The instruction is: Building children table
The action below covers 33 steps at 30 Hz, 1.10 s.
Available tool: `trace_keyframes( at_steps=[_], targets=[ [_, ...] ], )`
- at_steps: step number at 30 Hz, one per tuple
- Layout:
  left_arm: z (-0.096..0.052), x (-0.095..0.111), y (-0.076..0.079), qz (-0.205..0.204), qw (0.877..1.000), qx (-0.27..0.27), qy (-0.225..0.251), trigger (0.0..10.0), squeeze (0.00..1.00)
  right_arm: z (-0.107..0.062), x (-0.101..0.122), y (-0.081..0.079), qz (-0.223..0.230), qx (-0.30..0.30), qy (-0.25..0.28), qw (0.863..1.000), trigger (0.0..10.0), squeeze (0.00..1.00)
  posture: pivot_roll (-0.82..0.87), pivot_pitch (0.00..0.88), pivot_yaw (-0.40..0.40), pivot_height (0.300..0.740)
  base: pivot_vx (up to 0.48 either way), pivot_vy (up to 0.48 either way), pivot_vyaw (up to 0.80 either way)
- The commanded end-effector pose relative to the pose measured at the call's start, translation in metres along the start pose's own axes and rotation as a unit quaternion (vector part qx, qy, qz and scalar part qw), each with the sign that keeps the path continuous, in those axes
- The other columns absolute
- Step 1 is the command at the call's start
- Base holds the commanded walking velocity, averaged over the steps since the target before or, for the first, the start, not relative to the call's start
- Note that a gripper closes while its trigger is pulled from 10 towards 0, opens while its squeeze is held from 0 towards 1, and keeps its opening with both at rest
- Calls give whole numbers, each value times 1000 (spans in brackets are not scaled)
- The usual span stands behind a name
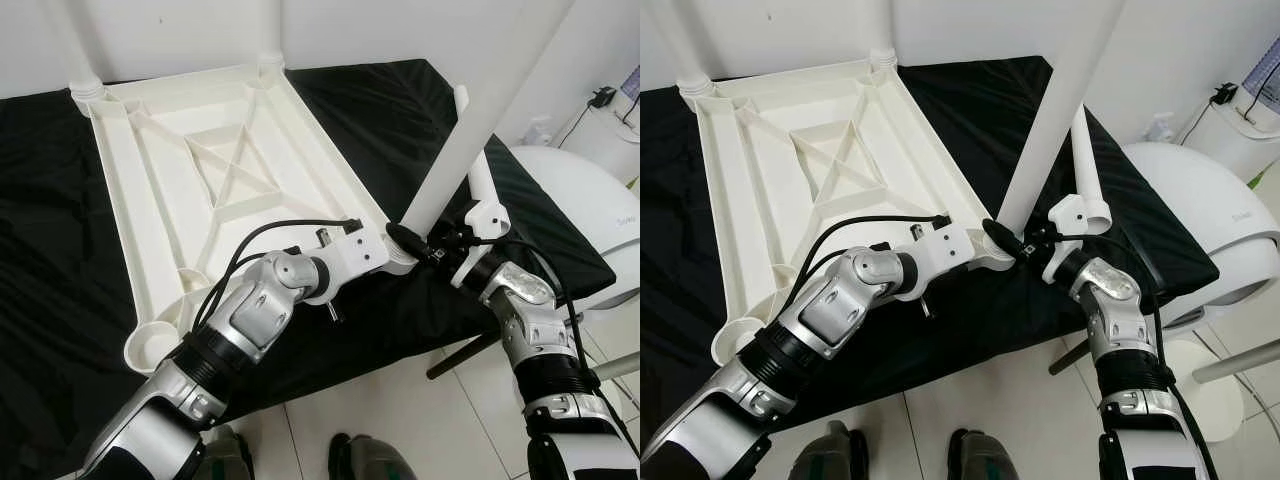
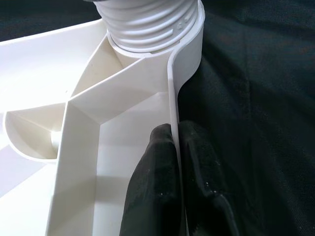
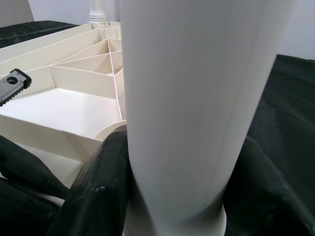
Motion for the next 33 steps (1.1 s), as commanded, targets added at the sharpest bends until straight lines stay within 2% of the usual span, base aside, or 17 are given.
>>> trace_keyframes(
  at_steps=[1, 5, 6, 11, 15, 16, 19, 23, 25, 28, 30, 32, 33],
  targets=[
    [0, -11, -1, 0, 1000, 7, -23, 10000, 0, -2, -13, -6, 17, -3, -24, 1000, 10000, 0, -25, 94, -32, 740, 0, 0, 0],
    [0, -11, -1, 0, 1000, 6, -23, 10000, 0, -1, -10, -6, 27, -16, -19, 999, 10000, 0, -25, 94, -33, 740, 0, 0, 0],
    [0, -12, -2, 0, 1000, 7, -24, 10000, 0, 1, -5, -3, 31, -48, -11, 998, 10000, 0, -26, 95, -36, 740, 0, 0, 0],
    [0, -12, -2, 0, 1000, 8, -24, 10000, 0, 1, -2, 0, 33, -78, -9, 996, 10000, 0, -26, 93, -37, 740, 0, 0, 0],
    [0, -12, 0, -1, 1000, 7, -23, 10000, 0, 2, 1, 5, 33, -157, -13, 987, 10000, 0, -27, 90, -42, 740, 0, 0, 0],
    [0, -12, 0, -1, 1000, 7, -23, 10000, 0, 2, 1, 5, 33, -157, -13, 987, 10000, 0, -27, 90, -42, 740, 0, 0, 0],
    [1, -12, 1, -1, 1000, 5, -24, 10000, 0, 5, 4, 1, 39, -217, -19, 975, 10000, 0, -24, 87, -46, 740, 0, 0, 0],
    [1, -13, 1, -1, 1000, 5, -24, 10000, 0, 7, 9, -4, 46, -248, -16, 967, 10000, 0, -22, 85, -47, 740, 0, 0, 0],
    [0, -13, 2, -1, 1000, 4, -24, 10000, 0, 12, 9, -12, 38, -267, -32, 962, 10000, 0, -23, 83, -47, 740, 0, 0, 0],
    [0, -13, 2, -1, 1000, 4, -24, 10000, 0, 13, 9, -14, 39, -279, -37, 959, 10000, 0, -20, 81, -49, 740, 0, 0, 0],
    [1, -13, 3, -1, 1000, 3, -25, 10000, 0, 14, 8, -18, 45, -321, -47, 945, 10000, 0, -16, 76, -52, 740, 0, 0, 0],
    [1, -13, 3, -1, 1000, 3, -25, 10000, 0, 14, 8, -18, 45, -321, -47, 945, 10000, 0, -16, 76, -52, 740, 0, 0, 0],
    [1, -13, 3, -1, 1000, 3, -25, 10000, 0, 14, 8, -19, 48, -345, -52, 936, 10000, 0, -15, 76, -52, 740, 0, 0, 0]
  ],
)
Point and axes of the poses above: a point about 5 cm out from each wrist's last joint towards the gripper, its own z axis pointing out of the wrist towards the gripper, its own x axis along the axis of the wrist's last joint, y = z × x, the point moved 5 cm from there along z, pointing out of the wrist towards the gripper, and after that the axes turned 13 degrees about -z, right-handed, at the moved point
